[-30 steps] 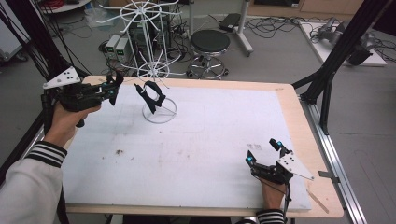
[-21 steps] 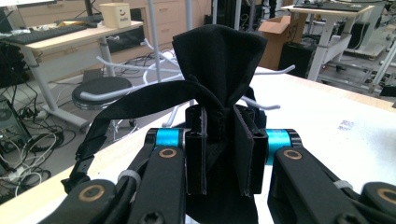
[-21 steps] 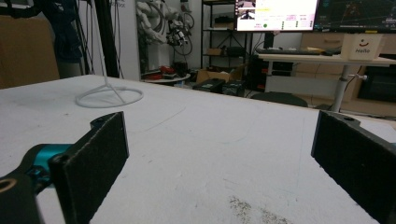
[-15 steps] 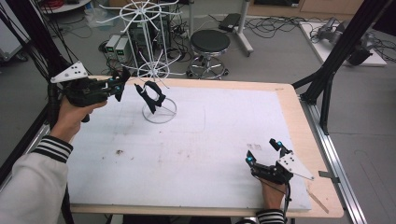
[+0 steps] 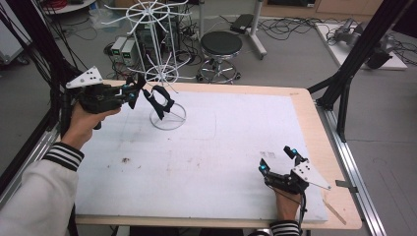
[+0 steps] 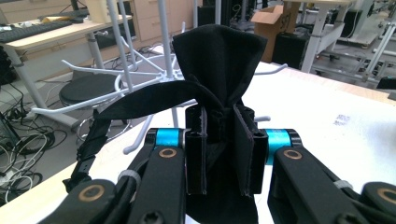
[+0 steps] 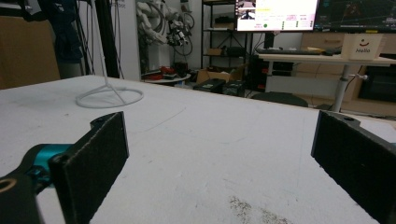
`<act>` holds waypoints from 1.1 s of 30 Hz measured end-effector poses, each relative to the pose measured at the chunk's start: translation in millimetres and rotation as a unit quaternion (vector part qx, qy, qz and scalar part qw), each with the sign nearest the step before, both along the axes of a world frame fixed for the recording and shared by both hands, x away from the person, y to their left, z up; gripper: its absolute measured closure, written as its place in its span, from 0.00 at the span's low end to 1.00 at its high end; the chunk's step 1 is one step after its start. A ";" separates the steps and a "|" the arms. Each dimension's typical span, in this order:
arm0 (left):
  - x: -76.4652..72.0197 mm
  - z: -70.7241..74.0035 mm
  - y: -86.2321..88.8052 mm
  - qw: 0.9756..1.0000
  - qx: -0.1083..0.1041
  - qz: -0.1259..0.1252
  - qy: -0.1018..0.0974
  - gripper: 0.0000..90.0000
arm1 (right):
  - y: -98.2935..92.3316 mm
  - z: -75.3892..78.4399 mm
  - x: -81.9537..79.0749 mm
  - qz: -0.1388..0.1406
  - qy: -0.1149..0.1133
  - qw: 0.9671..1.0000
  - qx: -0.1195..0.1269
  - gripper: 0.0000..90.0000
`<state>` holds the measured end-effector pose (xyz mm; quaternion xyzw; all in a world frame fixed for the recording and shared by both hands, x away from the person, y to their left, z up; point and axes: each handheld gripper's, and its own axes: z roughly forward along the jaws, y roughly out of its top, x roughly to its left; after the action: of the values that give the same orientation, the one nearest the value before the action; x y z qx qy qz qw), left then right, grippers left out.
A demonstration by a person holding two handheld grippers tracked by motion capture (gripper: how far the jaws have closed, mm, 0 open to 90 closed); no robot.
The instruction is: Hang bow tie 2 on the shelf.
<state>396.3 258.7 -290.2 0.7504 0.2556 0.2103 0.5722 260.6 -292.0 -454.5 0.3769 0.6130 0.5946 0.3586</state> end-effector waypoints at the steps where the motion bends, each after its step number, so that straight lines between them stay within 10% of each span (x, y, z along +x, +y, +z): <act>1: -0.2 -1.0 -0.8 1.000 0.001 0.001 0.000 0.84 | 0.0 0.0 0.0 0.000 0.000 1.000 0.000 0.04; 18: 5.0 -24.5 -10.2 1.000 0.015 0.000 0.020 0.84 | -0.4 0.0 0.2 -0.001 -0.001 1.000 0.000 0.04; 33: 9.8 -49.6 -4.7 0.999 -0.013 0.016 0.049 0.84 | -0.8 0.0 0.2 0.002 0.001 1.000 0.003 0.04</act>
<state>406.1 254.0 -339.7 0.7480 0.2982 0.1791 0.5652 260.8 -292.8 -454.6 0.3774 0.6122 0.5968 0.3559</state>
